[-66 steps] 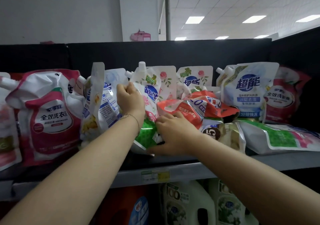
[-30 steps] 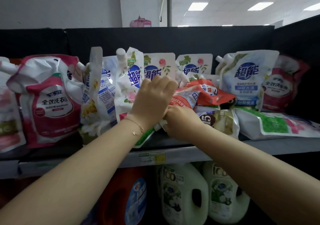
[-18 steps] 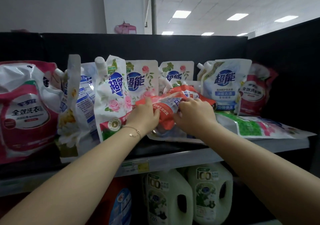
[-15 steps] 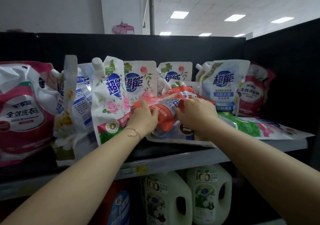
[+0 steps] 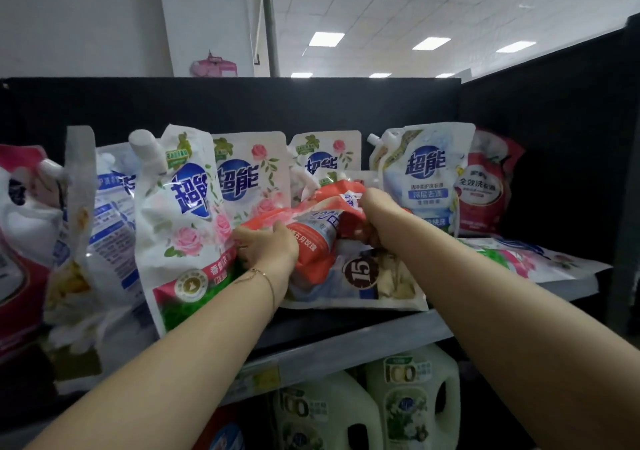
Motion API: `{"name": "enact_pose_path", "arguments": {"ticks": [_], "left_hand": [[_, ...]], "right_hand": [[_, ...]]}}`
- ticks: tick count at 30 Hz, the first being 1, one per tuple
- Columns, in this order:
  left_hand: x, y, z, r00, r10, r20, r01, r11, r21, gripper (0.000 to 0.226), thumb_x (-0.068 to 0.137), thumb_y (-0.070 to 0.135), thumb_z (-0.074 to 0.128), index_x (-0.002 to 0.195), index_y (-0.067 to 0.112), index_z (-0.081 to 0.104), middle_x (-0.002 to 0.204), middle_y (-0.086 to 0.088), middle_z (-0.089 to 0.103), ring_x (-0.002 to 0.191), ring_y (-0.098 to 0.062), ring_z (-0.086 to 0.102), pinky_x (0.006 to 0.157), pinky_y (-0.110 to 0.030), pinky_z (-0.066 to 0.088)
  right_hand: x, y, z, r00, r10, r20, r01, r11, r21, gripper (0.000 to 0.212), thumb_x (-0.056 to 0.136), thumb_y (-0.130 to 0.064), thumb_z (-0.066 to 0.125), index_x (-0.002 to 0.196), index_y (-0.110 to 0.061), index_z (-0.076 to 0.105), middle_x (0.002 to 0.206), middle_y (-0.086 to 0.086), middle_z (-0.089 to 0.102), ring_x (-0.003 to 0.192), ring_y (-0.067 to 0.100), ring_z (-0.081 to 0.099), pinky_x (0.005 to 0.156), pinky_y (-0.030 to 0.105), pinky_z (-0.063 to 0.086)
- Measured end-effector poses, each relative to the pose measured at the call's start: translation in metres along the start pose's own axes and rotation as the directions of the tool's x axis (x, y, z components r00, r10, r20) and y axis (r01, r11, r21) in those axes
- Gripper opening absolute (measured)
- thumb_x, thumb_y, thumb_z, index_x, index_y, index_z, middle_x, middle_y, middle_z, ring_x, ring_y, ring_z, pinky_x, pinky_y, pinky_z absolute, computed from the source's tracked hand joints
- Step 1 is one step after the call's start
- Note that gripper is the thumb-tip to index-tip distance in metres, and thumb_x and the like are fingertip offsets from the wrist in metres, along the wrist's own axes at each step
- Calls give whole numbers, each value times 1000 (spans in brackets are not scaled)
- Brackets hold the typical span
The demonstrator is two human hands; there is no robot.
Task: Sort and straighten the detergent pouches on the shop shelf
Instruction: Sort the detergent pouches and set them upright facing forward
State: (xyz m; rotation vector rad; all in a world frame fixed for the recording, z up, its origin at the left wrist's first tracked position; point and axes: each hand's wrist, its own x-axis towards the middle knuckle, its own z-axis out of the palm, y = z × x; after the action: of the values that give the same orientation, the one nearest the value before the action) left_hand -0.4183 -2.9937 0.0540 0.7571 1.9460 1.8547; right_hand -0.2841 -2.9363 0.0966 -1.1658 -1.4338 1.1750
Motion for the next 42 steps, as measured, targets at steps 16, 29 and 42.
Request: {"name": "enact_pose_path", "arguments": {"ticks": [16, 29, 42], "left_hand": [[-6, 2, 19, 985, -68, -156, 41, 985, -169, 46, 101, 32, 35, 140, 15, 17, 140, -20, 36, 122, -34, 43, 87, -39, 37], [10, -12, 19, 996, -30, -78, -7, 900, -436, 20, 98, 32, 33, 105, 23, 49, 106, -4, 53, 105, -24, 54, 91, -37, 45], [-105, 43, 74, 757, 163, 632, 105, 925, -365, 69, 88, 73, 33, 95, 17, 74, 106, -15, 71, 96, -30, 65, 98, -45, 48]], "right_hand": [[46, 15, -49, 993, 57, -107, -111, 780, -616, 19, 96, -21, 51, 85, -6, 48, 80, 9, 57, 72, 18, 58, 61, 22, 48], [-5, -79, -52, 752, -656, -63, 647, 753, -119, 25, 94, -6, 49, 75, -4, 66, 76, 9, 70, 57, 14, 54, 54, 25, 50], [-2, -124, -105, 758, -562, -331, 621, 776, 106, 27, 97, -14, 46, 86, -8, 69, 83, 1, 65, 70, 12, 58, 68, 27, 52]]}}
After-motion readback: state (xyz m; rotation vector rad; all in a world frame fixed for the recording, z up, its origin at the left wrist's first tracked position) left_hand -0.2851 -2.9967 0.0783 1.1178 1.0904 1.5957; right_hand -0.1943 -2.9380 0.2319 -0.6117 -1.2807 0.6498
